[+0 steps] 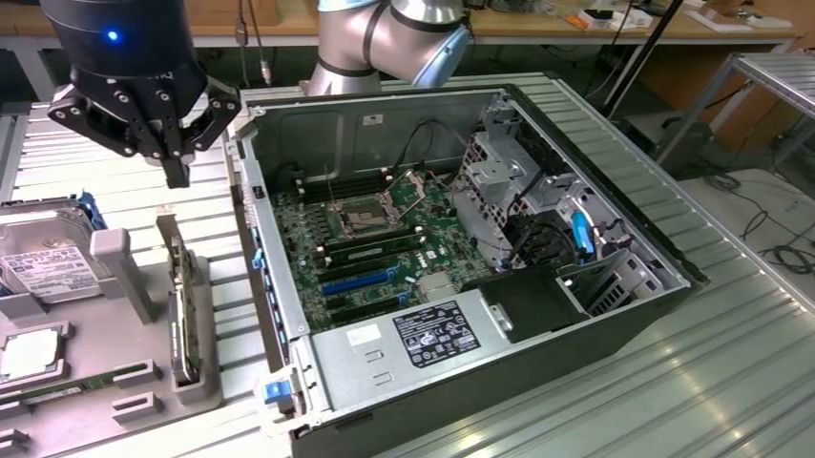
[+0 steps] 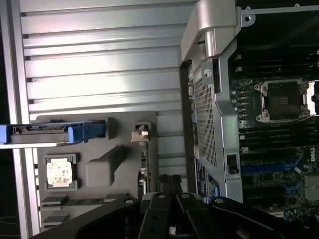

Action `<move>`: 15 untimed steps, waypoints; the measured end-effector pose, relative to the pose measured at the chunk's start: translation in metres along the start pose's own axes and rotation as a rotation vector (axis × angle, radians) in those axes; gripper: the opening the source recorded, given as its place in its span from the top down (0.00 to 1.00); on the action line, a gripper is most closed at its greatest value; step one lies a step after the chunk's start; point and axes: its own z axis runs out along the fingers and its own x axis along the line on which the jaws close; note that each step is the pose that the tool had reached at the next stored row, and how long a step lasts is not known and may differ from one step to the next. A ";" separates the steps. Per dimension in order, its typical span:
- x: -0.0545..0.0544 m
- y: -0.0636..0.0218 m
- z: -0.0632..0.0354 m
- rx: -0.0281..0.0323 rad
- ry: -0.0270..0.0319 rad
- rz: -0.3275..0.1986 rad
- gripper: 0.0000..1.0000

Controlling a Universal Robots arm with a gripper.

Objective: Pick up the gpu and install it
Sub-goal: 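Reach for the gpu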

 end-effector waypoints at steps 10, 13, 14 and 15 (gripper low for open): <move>0.005 -0.0118 0.0026 0.0000 0.0000 0.000 0.89; 0.007 -0.0148 0.0030 0.0000 0.0000 0.000 0.89; 0.008 -0.0155 0.0031 0.0000 0.0000 0.000 0.89; 0.008 -0.0160 0.0032 0.0000 0.0000 0.000 0.89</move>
